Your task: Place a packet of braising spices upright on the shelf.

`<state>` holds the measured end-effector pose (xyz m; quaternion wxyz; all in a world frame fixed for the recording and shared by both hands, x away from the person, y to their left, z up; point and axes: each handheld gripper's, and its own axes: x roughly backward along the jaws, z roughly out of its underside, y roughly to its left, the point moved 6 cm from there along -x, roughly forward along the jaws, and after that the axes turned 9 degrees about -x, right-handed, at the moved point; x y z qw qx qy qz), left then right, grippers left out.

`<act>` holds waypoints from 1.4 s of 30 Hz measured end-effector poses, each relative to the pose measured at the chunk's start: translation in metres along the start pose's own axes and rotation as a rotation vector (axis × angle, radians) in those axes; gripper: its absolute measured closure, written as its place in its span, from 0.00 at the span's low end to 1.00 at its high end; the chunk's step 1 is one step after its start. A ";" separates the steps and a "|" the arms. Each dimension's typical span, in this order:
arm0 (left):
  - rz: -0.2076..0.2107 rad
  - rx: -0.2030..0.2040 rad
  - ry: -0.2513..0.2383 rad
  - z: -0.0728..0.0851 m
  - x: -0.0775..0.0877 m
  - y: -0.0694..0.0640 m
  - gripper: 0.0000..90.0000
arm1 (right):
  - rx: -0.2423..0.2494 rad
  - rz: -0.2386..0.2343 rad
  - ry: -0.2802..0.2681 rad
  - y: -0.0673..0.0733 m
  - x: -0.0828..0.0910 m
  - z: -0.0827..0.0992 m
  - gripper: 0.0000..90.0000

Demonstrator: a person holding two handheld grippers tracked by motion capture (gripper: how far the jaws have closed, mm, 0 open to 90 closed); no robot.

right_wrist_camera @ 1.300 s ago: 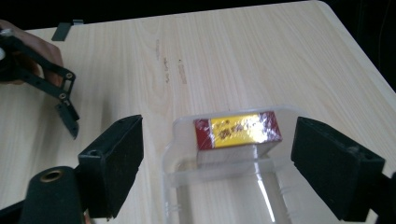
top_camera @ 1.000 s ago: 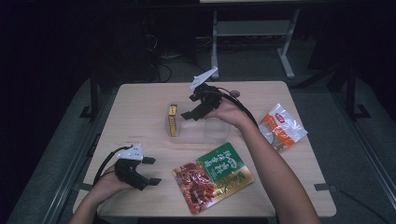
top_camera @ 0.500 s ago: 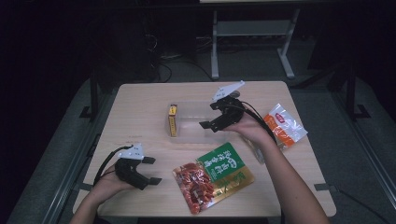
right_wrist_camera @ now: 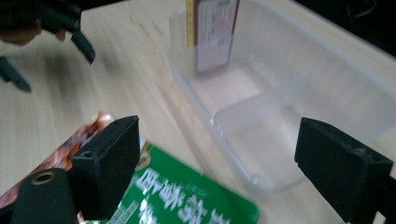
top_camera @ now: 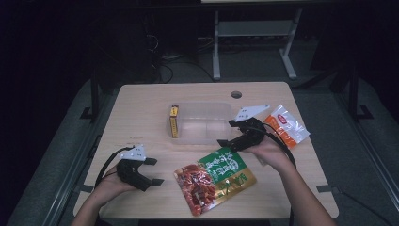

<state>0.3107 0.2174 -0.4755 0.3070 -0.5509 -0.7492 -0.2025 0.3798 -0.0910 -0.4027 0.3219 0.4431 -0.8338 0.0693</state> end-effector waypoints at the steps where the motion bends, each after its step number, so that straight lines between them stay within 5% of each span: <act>1: -0.002 0.000 0.001 0.000 0.000 0.000 0.15 | 0.004 0.006 -0.003 0.000 0.001 0.004 0.15; 10: -0.013 0.003 0.013 -0.006 -0.004 -0.005 0.15 | -0.043 0.066 0.004 0.000 0.020 0.054 0.15; 23: -0.016 -0.009 0.014 -0.029 -0.019 -0.012 0.15 | -0.108 0.113 0.018 -0.002 0.033 0.104 0.15; 42: 0.017 -0.030 0.003 -0.071 -0.057 -0.016 0.15 | -0.160 0.147 0.001 -0.005 0.045 0.125 0.15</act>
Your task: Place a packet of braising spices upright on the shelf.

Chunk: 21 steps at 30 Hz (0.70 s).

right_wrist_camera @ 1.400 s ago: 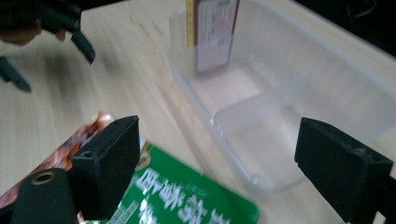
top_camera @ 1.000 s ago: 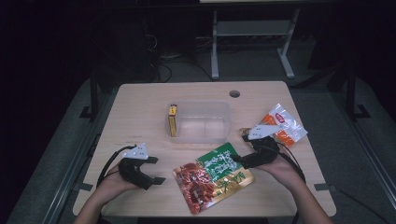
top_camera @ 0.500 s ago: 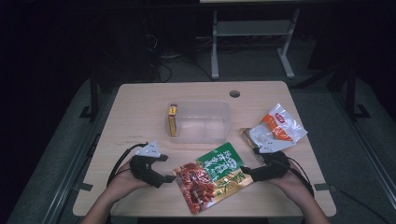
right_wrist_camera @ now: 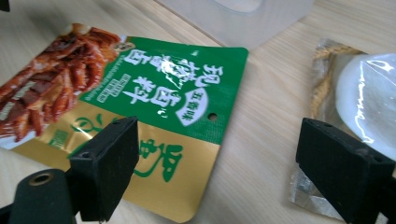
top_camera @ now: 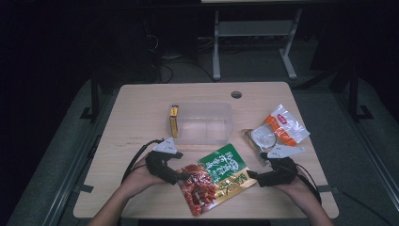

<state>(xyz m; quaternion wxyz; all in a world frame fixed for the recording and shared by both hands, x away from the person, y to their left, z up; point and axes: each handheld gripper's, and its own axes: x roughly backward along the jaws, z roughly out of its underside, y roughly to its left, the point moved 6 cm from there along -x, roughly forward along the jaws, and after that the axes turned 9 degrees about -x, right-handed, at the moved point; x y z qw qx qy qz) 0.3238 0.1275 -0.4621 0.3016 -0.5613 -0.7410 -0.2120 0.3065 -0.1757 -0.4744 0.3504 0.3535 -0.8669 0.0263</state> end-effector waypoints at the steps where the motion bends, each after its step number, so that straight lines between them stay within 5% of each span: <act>1: 0.000 0.000 0.000 0.000 0.000 0.000 0.15 | 0.000 0.000 0.000 0.000 0.000 0.000 0.15; 12: 0.025 -0.009 0.072 0.000 -0.041 -0.002 0.14 | 0.006 0.004 0.008 -0.004 -0.002 0.002 0.15; 21: 0.010 -0.011 0.117 0.009 -0.050 -0.004 0.13 | 0.013 0.005 0.021 -0.003 -0.003 0.003 0.15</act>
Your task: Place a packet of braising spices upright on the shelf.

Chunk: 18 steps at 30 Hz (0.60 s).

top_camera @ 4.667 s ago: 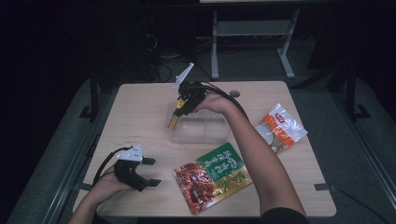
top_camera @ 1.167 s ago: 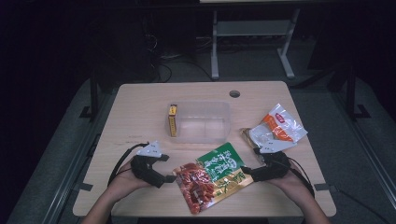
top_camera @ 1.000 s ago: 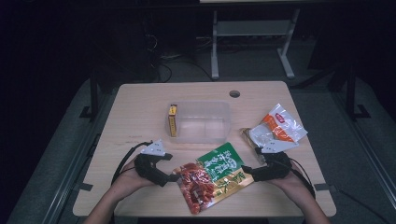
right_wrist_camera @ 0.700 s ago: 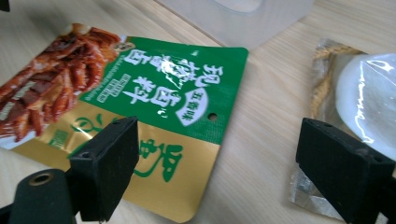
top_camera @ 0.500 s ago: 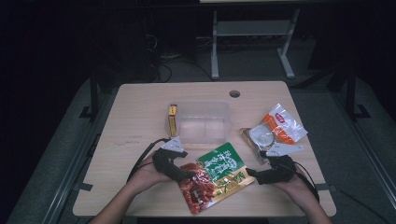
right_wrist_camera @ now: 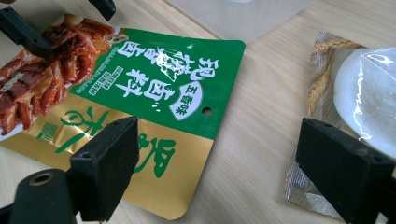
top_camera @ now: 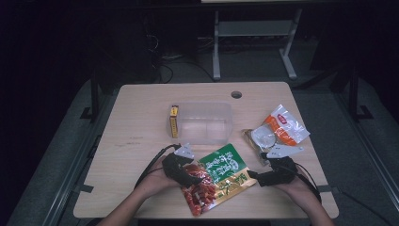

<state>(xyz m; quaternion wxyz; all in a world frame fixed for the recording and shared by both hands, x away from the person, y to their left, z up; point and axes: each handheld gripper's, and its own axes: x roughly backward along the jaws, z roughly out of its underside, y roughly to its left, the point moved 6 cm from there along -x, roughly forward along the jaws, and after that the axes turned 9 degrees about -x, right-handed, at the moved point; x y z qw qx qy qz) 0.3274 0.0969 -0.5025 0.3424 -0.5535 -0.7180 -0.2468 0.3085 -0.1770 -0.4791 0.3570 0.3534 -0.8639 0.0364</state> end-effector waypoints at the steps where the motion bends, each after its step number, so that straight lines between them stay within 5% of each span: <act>1: -0.004 -0.010 0.012 0.001 -0.001 0.001 0.12 | -0.001 -0.001 0.000 0.000 0.000 0.000 0.15; 12: -0.007 0.013 0.012 0.005 -0.006 -0.002 0.13 | 0.002 -0.002 0.003 0.000 0.000 0.000 0.15; 18: -0.030 -0.020 0.027 0.007 -0.004 -0.003 0.18 | 0.002 -0.001 0.005 0.000 -0.001 0.000 0.15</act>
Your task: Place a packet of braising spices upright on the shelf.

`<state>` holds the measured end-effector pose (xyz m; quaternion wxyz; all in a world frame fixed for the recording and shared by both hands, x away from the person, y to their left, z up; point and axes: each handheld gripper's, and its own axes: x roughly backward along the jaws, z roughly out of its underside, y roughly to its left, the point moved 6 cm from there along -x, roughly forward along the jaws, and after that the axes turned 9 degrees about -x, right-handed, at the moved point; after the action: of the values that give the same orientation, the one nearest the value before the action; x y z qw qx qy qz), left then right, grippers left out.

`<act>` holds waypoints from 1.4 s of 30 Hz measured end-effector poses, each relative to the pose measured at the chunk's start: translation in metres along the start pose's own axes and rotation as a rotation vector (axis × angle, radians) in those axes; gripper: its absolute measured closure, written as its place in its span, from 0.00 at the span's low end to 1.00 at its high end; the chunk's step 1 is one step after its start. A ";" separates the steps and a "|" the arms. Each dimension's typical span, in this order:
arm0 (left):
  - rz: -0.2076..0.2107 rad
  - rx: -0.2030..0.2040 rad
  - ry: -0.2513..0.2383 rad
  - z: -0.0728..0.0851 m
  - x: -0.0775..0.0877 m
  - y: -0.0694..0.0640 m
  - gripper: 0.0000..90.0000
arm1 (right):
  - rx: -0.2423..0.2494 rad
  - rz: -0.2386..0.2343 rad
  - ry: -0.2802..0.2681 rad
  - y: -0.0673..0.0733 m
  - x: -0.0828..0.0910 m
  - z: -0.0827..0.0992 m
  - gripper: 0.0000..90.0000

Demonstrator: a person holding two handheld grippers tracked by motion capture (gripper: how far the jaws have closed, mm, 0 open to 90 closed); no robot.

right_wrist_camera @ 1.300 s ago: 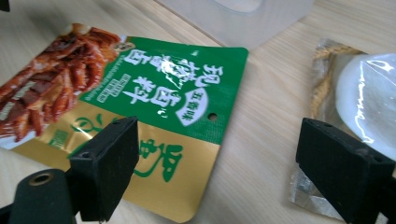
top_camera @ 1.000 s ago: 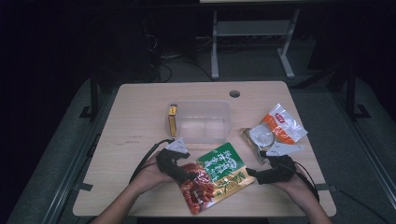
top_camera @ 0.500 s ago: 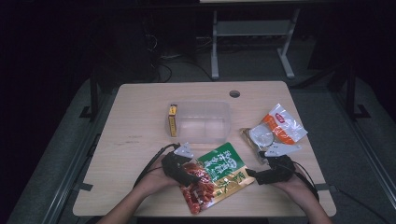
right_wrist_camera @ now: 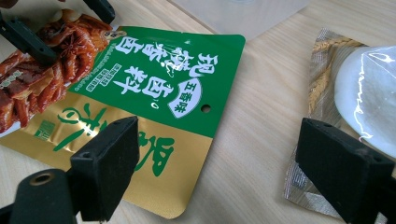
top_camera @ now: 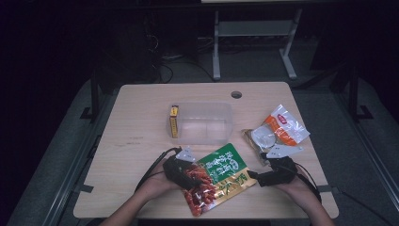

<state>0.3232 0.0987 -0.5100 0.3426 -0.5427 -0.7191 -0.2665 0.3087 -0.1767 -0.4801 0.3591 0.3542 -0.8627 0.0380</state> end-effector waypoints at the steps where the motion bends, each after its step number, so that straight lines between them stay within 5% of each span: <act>1: -0.008 -0.001 -0.004 0.000 0.001 0.000 0.21 | 0.002 0.002 0.003 0.000 0.000 0.000 0.15; 21: 0.002 -0.083 -0.022 -0.006 0.000 -0.010 0.88 | -0.014 -0.018 0.021 -0.001 -0.002 0.001 0.15; 25: 0.024 -0.059 -0.036 -0.006 0.000 -0.009 0.92 | -0.039 -0.040 0.021 -0.003 -0.002 0.001 0.15; 31: 0.035 -0.080 -0.045 -0.008 0.001 -0.009 1.00 | -0.078 -0.077 -0.020 -0.003 0.001 -0.004 0.15; 34: 0.048 -0.068 -0.058 -0.008 0.002 -0.009 1.00 | -0.090 -0.089 0.007 -0.003 0.000 -0.003 0.15; 39: 0.080 -0.070 -0.092 -0.011 0.010 -0.007 1.00 | -0.121 -0.176 -0.003 0.001 0.007 -0.010 0.15; 42: 0.082 -0.076 -0.111 -0.012 0.015 -0.006 1.00 | -0.088 -0.192 0.011 0.003 0.009 -0.009 0.15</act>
<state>0.3177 0.0968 -0.4908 0.2922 -0.5983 -0.7034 -0.2488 0.3078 -0.1766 -0.4667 0.3811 0.4190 -0.8235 -0.0325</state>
